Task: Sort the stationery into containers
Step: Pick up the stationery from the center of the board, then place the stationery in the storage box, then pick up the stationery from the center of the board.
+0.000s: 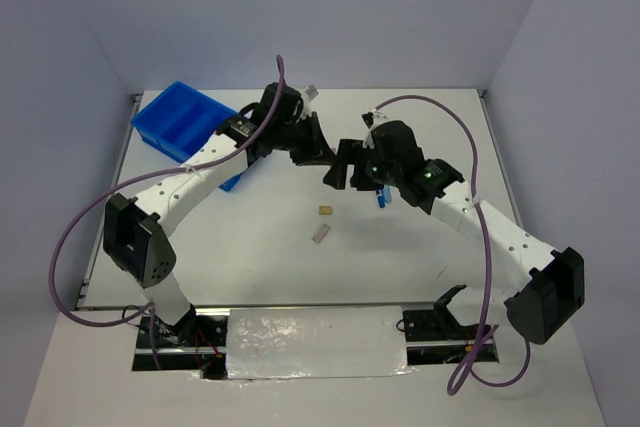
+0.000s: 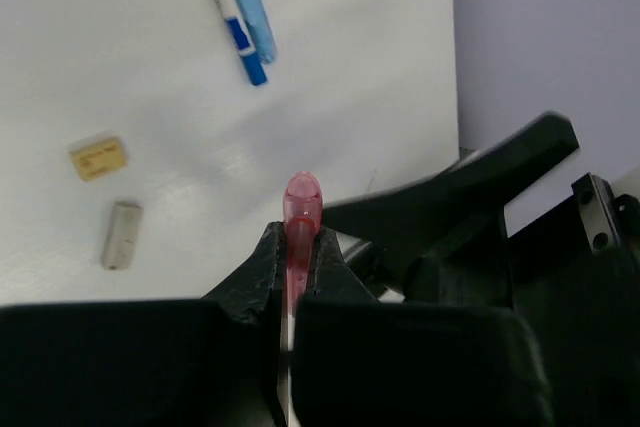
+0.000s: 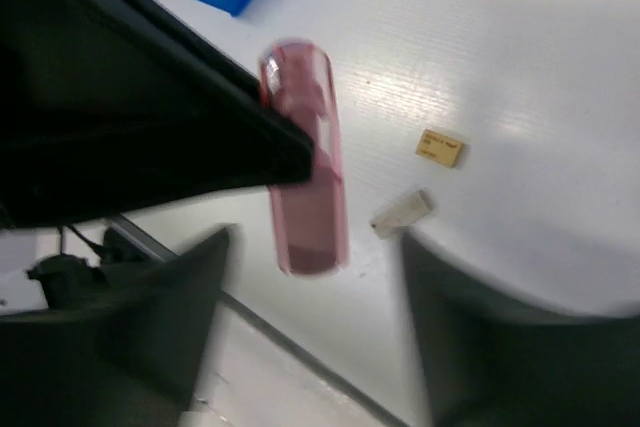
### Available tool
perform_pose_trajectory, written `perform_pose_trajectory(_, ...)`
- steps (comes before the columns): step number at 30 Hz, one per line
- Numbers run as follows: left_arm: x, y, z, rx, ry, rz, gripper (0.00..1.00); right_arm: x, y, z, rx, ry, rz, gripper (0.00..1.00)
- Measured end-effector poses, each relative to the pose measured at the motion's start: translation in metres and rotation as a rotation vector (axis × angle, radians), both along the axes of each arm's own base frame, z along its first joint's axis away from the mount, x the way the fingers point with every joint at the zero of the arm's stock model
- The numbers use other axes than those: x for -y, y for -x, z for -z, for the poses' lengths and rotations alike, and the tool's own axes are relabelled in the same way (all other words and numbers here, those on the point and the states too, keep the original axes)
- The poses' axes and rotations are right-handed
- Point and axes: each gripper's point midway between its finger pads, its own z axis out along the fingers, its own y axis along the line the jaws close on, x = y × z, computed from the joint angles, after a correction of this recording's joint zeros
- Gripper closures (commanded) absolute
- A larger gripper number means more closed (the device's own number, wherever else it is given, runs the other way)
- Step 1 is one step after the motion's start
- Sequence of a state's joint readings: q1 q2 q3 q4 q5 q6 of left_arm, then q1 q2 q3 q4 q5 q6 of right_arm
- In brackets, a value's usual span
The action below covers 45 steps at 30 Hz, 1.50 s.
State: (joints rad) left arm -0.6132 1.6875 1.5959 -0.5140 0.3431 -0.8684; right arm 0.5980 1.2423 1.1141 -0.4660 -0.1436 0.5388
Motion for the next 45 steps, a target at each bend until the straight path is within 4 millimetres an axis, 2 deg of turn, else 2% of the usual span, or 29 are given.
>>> perform_pose_trajectory(1, -0.005, -0.005, 0.0, 0.012, -0.015, -0.006, 1.0, -0.002, -0.001, 0.001, -0.008, -0.007, 0.002, 0.0)
perform_pose_trajectory(3, -0.022, -0.022, -0.001, 0.054, -0.061, -0.036, 1.0, -0.001, -0.004, 0.004, -0.015, -0.007, 0.006, 0.0)
perform_pose_trajectory(5, -0.052, -0.044, 0.0, 0.106, -0.131, -0.093, 1.0, 0.005, -0.009, 0.004, -0.021, -0.013, 0.03, 0.0)
perform_pose_trajectory(7, -0.102, -0.076, 0.006, 0.163, -0.261, -0.199, 1.0, 0.021, -0.021, 0.003, -0.021, -0.013, 0.084, 0.0)
perform_pose_trajectory(10, -0.189, -0.123, 0.02, 0.212, -0.518, -0.386, 1.0, 0.05, -0.035, 0.007, -0.023, 0.011, 0.167, 0.0)
perform_pose_trajectory(12, -0.246, -0.15, 0.037, 0.199, -0.704, -0.499, 0.99, 0.067, -0.037, 0.01, -0.027, 0.036, 0.206, 0.0)
perform_pose_trajectory(13, -0.269, -0.157, 0.044, 0.179, -0.796, -0.539, 0.97, 0.072, -0.035, 0.011, -0.031, 0.049, 0.212, 0.0)
perform_pose_trajectory(15, -0.304, -0.184, 0.067, 0.129, -0.911, -0.592, 0.93, 0.078, -0.03, 0.013, -0.027, 0.067, 0.208, 0.0)
perform_pose_trajectory(18, -0.333, -0.209, 0.097, 0.081, -1.021, -0.619, 0.85, 0.084, -0.023, 0.018, -0.033, 0.081, 0.195, 0.0)
perform_pose_trajectory(19, -0.339, -0.213, 0.105, 0.067, -1.044, -0.619, 0.85, 0.086, -0.023, 0.019, -0.034, 0.083, 0.198, 0.0)
perform_pose_trajectory(22, -0.349, -0.215, 0.122, 0.035, -1.095, -0.6, 0.72, 0.092, -0.024, 0.022, -0.041, 0.091, 0.199, 0.0)
perform_pose_trajectory(23, -0.35, -0.213, 0.124, 0.029, -1.105, -0.593, 0.57, 0.093, -0.024, 0.022, -0.042, 0.092, 0.197, 0.0)
perform_pose_trajectory(25, -0.351, -0.212, 0.125, 0.031, -1.115, -0.583, 0.4, 0.093, -0.024, 0.022, -0.04, 0.092, 0.188, 0.0)
perform_pose_trajectory(26, -0.351, -0.214, 0.125, 0.035, -1.114, -0.582, 0.25, 0.093, -0.023, 0.023, -0.039, 0.096, 0.182, 0.0)
perform_pose_trajectory(29, -0.35, -0.214, 0.127, 0.037, -1.11, -0.585, 0.11, 0.094, -0.024, 0.028, -0.05, 0.115, 0.168, 0.0)
perform_pose_trajectory(33, -0.349, -0.206, 0.131, 0.017, -1.105, -0.577, 0.08, 0.099, -0.035, 0.05, -0.1, 0.176, 0.165, 0.02)
perform_pose_trajectory(36, -0.346, -0.194, 0.123, -0.008, -1.081, -0.58, 0.08, 0.113, -0.047, 0.09, -0.2, 0.245, 0.183, 0.21)
perform_pose_trajectory(37, -0.344, -0.189, 0.116, -0.009, -1.063, -0.587, 0.07, 0.12, -0.051, 0.108, -0.25, 0.286, 0.197, 0.33)
perform_pose_trajectory(39, -0.339, -0.179, 0.098, 0.0, -1.024, -0.591, 0.06, 0.131, -0.059, 0.134, -0.318, 0.353, 0.214, 0.41)
perform_pose_trajectory(42, -0.329, -0.158, 0.067, 0.034, -0.956, -0.591, 0.05, 0.141, -0.065, 0.157, -0.371, 0.426, 0.228, 0.44)
perform_pose_trajectory(45, -0.31, -0.131, 0.041, 0.074, -0.877, -0.564, 0.05, 0.147, -0.074, 0.162, -0.371, 0.46, 0.242, 0.46)
